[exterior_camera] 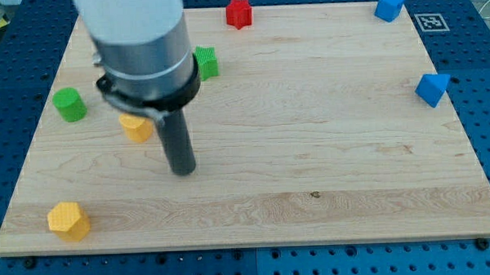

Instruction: Push the green star to the center

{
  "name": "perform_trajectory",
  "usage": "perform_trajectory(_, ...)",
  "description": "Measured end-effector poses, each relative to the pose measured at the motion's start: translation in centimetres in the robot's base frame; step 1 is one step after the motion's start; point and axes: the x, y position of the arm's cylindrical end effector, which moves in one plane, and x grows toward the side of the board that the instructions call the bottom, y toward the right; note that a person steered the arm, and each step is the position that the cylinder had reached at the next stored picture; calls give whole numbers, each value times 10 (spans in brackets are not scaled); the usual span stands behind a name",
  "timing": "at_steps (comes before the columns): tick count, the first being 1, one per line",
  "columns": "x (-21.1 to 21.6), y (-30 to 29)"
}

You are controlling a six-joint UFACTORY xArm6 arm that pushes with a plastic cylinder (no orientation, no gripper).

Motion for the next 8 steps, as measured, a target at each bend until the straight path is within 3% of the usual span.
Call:
perform_trajectory(4, -209, -39)
perform_trajectory(5, -238, 2)
perform_trajectory(7, -199, -26)
perform_trajectory(8, -197, -3)
